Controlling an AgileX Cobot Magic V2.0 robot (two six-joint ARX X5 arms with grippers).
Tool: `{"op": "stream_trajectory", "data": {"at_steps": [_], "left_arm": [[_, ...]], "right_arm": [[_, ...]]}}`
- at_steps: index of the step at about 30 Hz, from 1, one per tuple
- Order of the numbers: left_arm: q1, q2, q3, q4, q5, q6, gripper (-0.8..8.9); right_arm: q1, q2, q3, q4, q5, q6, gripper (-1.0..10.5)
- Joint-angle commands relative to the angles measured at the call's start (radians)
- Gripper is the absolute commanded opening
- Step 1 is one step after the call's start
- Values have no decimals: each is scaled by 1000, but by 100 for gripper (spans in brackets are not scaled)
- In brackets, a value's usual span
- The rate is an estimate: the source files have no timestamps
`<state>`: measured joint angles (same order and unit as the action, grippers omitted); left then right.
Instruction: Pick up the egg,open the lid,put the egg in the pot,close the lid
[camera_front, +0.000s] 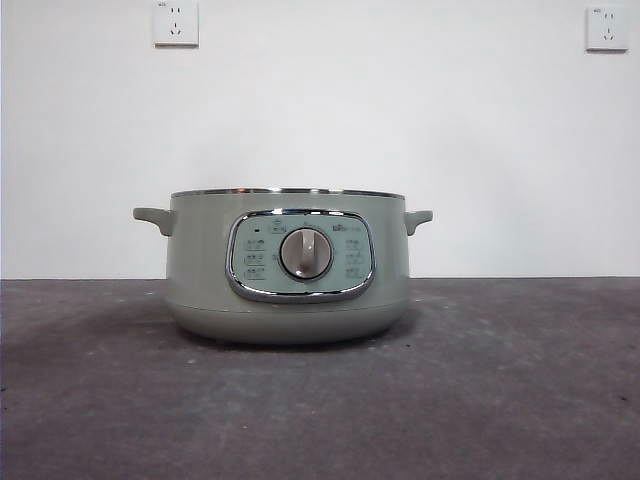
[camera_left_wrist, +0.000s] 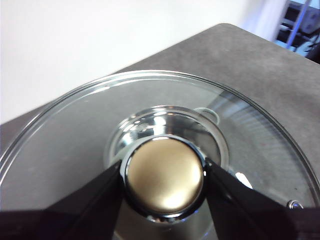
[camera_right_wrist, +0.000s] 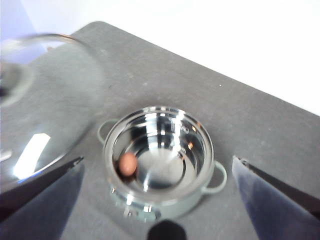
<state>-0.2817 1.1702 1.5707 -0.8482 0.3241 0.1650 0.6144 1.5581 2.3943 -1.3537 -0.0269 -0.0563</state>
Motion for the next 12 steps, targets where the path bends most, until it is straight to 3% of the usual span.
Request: {"op": "stream_trajectory", "data": {"at_steps": [1,7,12], "left_arm": [[-2,1,-79,149,27,-14,-8],[-32,106,-148,298,49,-16,-8],[-85,214,-148,409,34,-28,-8]], "right_arm": [[2,-127,-137,-26,-4,28,500],[2,-418,-465,-25,4,76,500],[2,-632,-729,-25,55,162,500]]}}
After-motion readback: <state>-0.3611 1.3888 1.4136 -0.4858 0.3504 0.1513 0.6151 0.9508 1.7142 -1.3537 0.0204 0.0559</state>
